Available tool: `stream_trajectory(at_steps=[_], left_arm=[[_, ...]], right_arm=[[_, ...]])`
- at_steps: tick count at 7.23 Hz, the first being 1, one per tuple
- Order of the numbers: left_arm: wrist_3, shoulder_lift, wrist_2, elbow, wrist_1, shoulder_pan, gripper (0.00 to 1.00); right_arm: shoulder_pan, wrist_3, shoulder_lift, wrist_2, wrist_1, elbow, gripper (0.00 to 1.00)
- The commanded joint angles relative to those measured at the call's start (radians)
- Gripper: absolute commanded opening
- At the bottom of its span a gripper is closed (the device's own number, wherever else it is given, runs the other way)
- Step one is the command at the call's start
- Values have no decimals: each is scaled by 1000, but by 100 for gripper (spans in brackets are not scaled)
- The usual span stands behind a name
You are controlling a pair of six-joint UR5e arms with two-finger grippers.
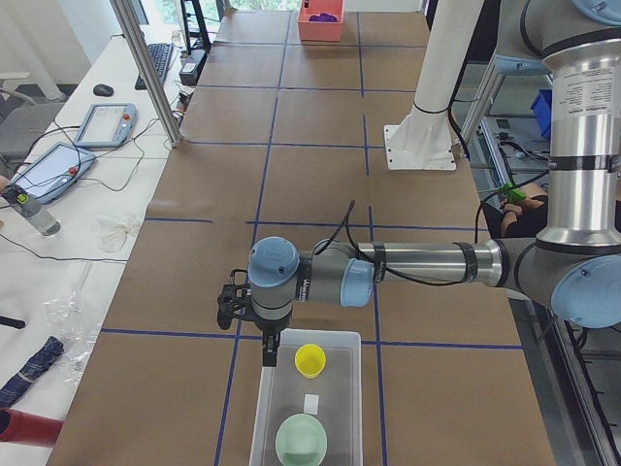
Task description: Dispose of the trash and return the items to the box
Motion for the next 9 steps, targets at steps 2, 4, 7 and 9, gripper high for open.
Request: stream_trajectory(at_steps=[2,4,7,9], left_arm=[[-60,0,-12,-28,0,50,100],[-86,0,-47,-29,0,50,100],[-78,12,-38,-15,0,47,100],[-78,18,-37,-15,0,45,100]], right_arm=[[1,-1,0,0,0,0,100],[0,-2,4,0,3,0,100],[0,-2,4,0,0,-3,100],[0,-4,4,-2,0,-3,100]])
